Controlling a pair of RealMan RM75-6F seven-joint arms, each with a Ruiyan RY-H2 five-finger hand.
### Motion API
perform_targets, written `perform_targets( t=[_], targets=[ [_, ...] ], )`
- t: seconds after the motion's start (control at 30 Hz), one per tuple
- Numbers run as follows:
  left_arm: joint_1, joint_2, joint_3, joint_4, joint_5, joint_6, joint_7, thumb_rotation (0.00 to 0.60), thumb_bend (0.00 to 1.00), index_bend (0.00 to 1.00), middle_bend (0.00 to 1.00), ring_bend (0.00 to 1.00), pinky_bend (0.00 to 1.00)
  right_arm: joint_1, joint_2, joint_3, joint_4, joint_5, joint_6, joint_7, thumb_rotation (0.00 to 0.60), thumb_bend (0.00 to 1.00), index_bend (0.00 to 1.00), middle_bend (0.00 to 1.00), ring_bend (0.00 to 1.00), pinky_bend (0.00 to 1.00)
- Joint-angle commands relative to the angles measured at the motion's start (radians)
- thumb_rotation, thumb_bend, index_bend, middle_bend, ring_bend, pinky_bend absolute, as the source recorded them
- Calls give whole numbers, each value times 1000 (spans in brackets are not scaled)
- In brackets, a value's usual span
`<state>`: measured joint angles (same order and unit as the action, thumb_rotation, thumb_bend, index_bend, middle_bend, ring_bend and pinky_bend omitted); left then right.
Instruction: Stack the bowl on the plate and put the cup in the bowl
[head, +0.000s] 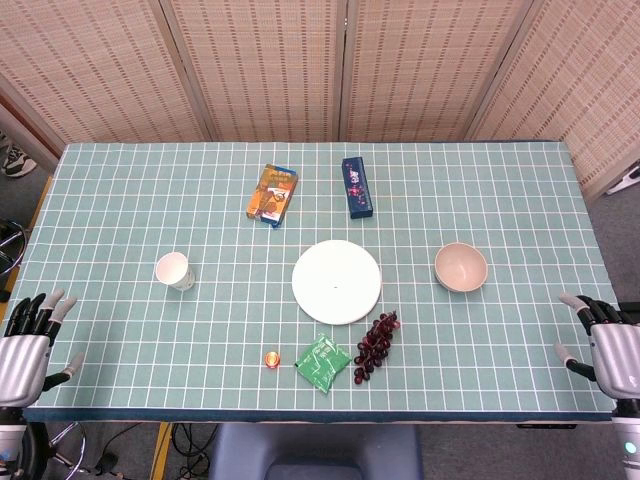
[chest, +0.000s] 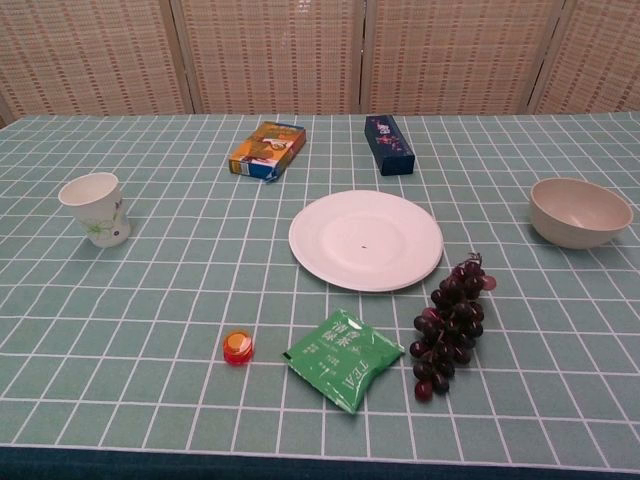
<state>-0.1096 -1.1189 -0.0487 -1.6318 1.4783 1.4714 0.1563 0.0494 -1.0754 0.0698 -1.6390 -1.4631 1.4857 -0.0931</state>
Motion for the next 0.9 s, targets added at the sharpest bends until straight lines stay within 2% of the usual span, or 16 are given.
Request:
perform_targets(
  t=[0.03, 0.77, 0.9],
  targets=[
    [1, 1, 1, -2, -2, -2, -3, 600, 262, 114, 50, 30, 11, 3, 0, 0, 1, -2, -4, 0, 600, 205, 239, 273, 256, 379],
    [5, 2, 2, -2, 2, 7, -13, 600, 261, 115, 50, 30, 11, 15, -2, 15, 12, -2, -1, -2, 600, 205, 239, 287, 258, 379],
    [4, -1, 2, 4, 3, 5, -19, 600, 261, 115, 50, 30, 11, 26, 0, 25, 13, 12, -14, -19, 600, 205, 239, 317, 313, 399]
  ],
)
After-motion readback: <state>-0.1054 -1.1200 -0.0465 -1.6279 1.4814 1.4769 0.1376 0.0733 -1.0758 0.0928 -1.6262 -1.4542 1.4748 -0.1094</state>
